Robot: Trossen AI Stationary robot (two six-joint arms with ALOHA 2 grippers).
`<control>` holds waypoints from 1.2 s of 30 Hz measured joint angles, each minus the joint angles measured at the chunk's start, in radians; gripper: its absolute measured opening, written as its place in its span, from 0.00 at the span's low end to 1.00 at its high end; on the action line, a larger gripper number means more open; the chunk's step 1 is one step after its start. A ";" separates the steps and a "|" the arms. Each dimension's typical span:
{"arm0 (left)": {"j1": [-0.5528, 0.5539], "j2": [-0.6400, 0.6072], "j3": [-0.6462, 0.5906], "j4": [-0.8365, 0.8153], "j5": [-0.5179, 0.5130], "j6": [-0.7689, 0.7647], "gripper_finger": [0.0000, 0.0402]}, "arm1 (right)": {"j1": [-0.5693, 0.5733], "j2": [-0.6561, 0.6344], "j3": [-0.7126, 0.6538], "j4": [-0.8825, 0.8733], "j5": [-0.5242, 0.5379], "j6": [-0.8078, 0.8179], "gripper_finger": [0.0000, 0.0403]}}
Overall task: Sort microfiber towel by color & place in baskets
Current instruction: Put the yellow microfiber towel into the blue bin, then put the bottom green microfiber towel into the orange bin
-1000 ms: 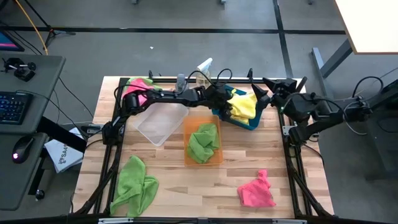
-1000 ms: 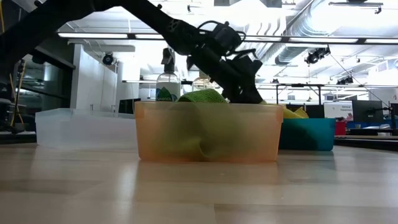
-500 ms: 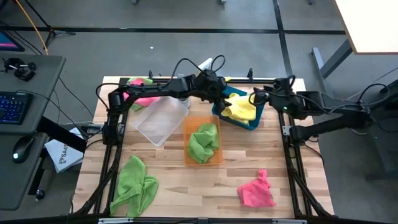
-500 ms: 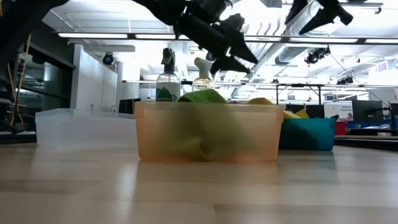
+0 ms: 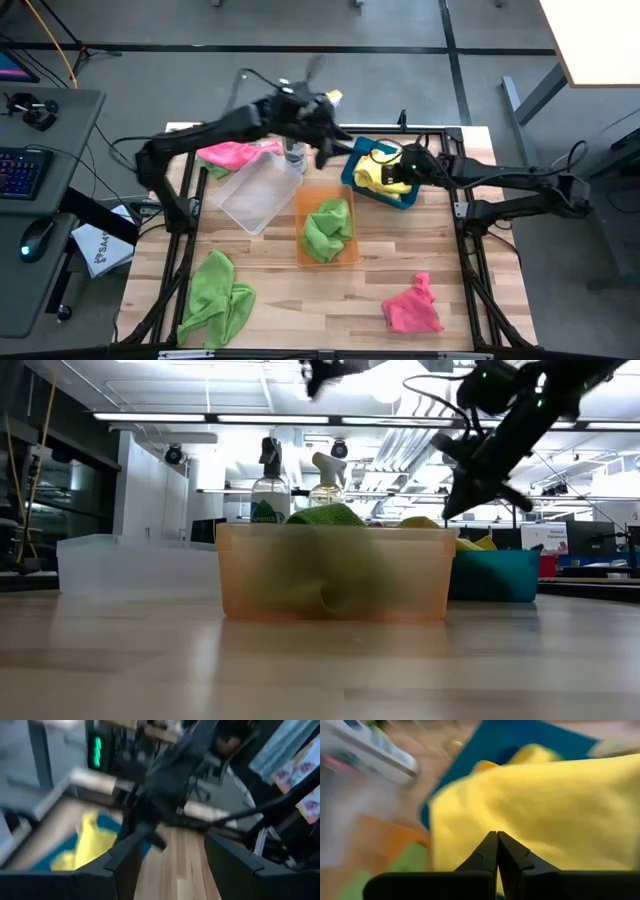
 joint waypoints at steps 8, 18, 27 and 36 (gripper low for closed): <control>-0.037 -0.305 -0.301 0.223 -0.187 -0.044 0.50 | -0.079 0.095 -0.047 0.171 -0.080 -0.028 0.00; -0.093 -0.642 -0.789 0.617 -0.353 -0.266 0.50 | -0.132 0.363 -0.045 0.186 -0.091 -0.069 0.00; -0.111 -0.790 -0.840 0.621 -0.401 -0.230 0.50 | -0.143 0.266 -0.031 0.227 -0.094 -0.066 0.00; -0.111 -0.830 -0.841 0.504 -0.399 -0.207 0.50 | -0.144 0.015 0.035 0.161 -0.063 -0.145 0.01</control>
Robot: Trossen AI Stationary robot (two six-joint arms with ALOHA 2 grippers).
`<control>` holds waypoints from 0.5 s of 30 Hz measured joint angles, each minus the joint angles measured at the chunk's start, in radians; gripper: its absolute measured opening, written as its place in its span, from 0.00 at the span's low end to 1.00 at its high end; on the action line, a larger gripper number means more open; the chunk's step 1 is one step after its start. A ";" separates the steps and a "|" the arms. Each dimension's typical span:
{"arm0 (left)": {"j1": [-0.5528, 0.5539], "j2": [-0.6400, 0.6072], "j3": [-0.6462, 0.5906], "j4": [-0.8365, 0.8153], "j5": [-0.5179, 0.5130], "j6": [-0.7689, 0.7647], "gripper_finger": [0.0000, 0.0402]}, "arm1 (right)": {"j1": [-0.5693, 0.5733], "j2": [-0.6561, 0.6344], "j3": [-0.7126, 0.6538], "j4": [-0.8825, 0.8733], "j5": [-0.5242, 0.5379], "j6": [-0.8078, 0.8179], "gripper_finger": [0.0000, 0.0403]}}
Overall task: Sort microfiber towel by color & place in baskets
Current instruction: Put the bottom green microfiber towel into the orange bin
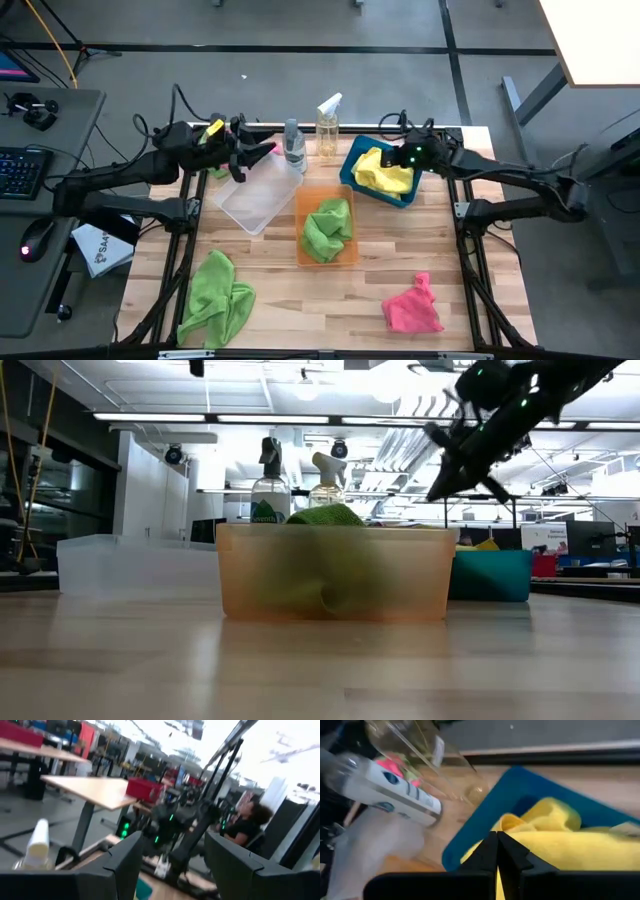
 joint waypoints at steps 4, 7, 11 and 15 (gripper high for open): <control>0.000 0.000 0.000 -0.046 0.032 -0.008 0.50 | 0.000 -0.075 0.018 -0.043 -0.004 -0.002 0.04; -0.003 0.001 0.000 -0.074 0.075 -0.017 0.50 | 0.024 -0.108 0.024 -0.035 -0.068 0.000 0.10; -0.029 0.001 0.000 -0.146 0.144 -0.067 0.50 | 0.120 -0.118 0.024 0.054 -0.125 0.005 0.22; -0.111 0.001 0.000 -0.281 0.213 -0.144 0.50 | 0.250 -0.098 0.025 0.184 -0.122 0.006 0.34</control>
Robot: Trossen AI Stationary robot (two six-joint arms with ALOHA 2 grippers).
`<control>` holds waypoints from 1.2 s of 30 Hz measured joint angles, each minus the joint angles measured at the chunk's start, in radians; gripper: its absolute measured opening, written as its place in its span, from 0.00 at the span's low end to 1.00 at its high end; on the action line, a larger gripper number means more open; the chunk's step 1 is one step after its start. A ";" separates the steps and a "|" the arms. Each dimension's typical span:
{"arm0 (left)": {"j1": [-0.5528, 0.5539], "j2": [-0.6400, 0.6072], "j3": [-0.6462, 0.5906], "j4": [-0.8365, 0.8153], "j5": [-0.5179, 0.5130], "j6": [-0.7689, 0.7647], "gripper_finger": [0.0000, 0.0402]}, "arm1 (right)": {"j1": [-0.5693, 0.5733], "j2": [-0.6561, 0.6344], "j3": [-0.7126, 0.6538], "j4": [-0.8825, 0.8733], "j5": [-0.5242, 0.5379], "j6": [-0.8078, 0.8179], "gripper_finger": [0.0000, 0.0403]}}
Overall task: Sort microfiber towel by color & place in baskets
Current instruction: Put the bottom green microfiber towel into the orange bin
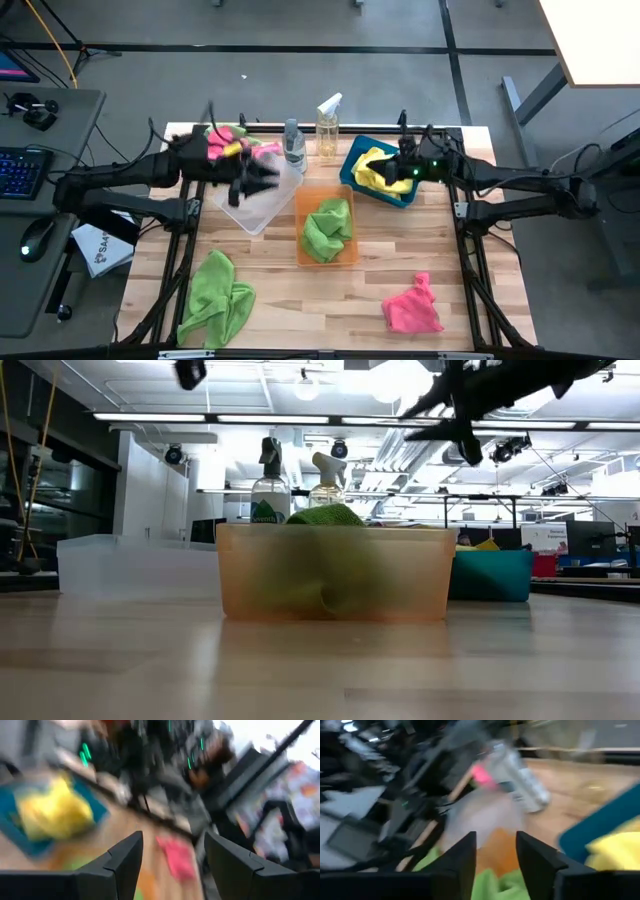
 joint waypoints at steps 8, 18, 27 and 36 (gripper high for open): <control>-0.443 0.094 0.000 -0.409 -0.030 -0.186 0.50 | 0.121 0.017 0.000 0.046 0.069 -0.018 0.50; -0.873 0.373 0.000 -0.527 -0.037 -0.439 0.50 | 0.096 0.015 0.000 0.046 0.072 -0.068 0.56; -1.037 0.551 0.000 -0.528 -0.095 -0.586 0.50 | 0.072 0.015 0.000 0.035 0.076 -0.095 0.56; -1.048 0.702 0.001 -0.525 -0.103 -0.617 0.50 | 0.071 0.014 0.000 0.023 0.076 -0.098 0.56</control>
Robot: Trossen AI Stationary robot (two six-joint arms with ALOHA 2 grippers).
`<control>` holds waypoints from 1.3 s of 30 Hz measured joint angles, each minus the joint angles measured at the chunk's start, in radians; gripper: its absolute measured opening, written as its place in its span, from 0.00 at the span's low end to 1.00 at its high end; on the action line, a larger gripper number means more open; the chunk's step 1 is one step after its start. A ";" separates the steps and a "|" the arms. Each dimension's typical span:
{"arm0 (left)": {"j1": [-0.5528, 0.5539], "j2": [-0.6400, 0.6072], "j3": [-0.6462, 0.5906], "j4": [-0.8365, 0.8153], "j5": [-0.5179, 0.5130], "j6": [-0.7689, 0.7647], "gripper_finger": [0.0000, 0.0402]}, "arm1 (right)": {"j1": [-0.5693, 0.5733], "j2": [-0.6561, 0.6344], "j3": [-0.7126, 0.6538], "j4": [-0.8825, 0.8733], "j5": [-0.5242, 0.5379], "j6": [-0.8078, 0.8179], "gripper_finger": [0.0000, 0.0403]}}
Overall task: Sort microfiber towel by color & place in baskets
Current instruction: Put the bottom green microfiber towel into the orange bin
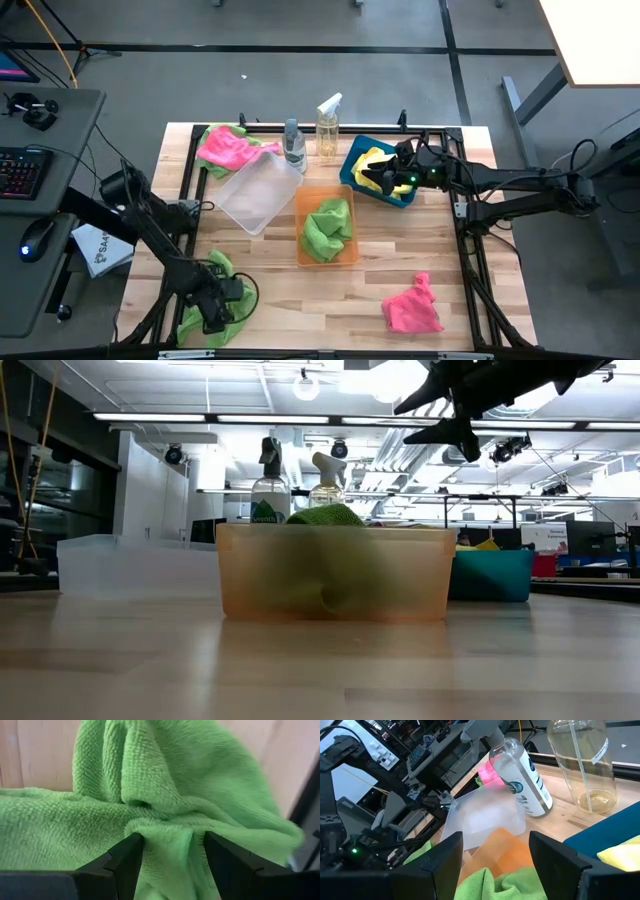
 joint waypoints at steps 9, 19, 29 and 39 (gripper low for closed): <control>0.051 0.068 0.003 0.004 0.025 0.005 0.19 | 0.000 0.000 0.000 -0.002 0.000 0.004 0.56; 0.274 -0.234 0.054 -0.008 -0.081 0.162 0.01 | 0.000 -0.010 0.000 0.035 -0.074 0.037 0.56; 0.656 -0.382 0.371 0.046 -0.357 0.835 0.00 | 0.000 -0.073 0.000 0.052 -0.045 0.019 0.56; 0.892 -0.325 0.197 0.818 -0.181 1.001 0.00 | 0.000 -0.157 0.000 0.055 0.032 0.002 0.56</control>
